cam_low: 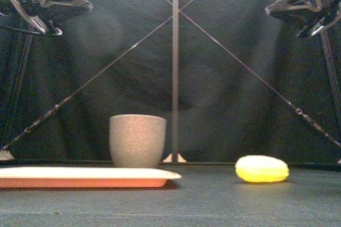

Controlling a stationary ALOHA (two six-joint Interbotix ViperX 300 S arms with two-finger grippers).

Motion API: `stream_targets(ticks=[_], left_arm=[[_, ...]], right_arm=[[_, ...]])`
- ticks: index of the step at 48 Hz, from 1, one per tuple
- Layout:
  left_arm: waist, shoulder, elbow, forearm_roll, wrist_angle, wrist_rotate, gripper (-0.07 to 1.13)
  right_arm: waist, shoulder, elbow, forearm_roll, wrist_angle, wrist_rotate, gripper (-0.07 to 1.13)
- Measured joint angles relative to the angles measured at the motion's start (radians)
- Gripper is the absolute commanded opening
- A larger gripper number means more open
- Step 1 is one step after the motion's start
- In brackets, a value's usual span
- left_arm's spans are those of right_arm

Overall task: Pick the corn then place it in the grey bowl
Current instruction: Pick the corn

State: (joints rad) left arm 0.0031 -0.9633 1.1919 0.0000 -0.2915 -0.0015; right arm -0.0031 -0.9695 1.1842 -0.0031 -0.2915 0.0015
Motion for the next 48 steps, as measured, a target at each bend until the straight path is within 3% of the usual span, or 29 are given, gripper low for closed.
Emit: stream_targets(ticks=[4, 16, 24, 30, 36, 45, 48], left_arm=[[0.008, -0.023, 0.014, 0.018, 0.032, 0.014, -0.05], [0.035, -0.112, 0.023, 0.031, 0.114, 0.012, -0.04], [0.040, -0.123, 0.023, 0.031, 0.160, 0.014, -0.04], [0.040, -0.123, 0.023, 0.031, 0.170, 0.012, -0.04], [0.040, -0.124, 0.025, 0.032, 0.172, 0.014, -0.04], [0.040, -0.124, 0.025, 0.031, 0.172, 0.014, -0.04], [0.040, -0.124, 0.025, 0.031, 0.170, 0.014, -0.04]], right_arm=[[-0.003, 0.026, 0.000, 0.002, 0.005, 0.003, 0.01], [-0.012, 0.288, -0.071, 0.006, 0.107, 0.031, 0.04], [0.048, 0.480, -0.160, 0.000, 0.230, 0.025, 0.11], [0.091, 0.580, -0.215, 0.009, 0.330, 0.034, 0.32], [0.094, 0.649, -0.239, 0.046, 0.408, 0.043, 0.60], [0.094, 0.695, -0.250, 0.077, 0.433, 0.041, 0.98], [0.092, 0.707, -0.253, 0.078, 0.434, 0.041, 1.06]])
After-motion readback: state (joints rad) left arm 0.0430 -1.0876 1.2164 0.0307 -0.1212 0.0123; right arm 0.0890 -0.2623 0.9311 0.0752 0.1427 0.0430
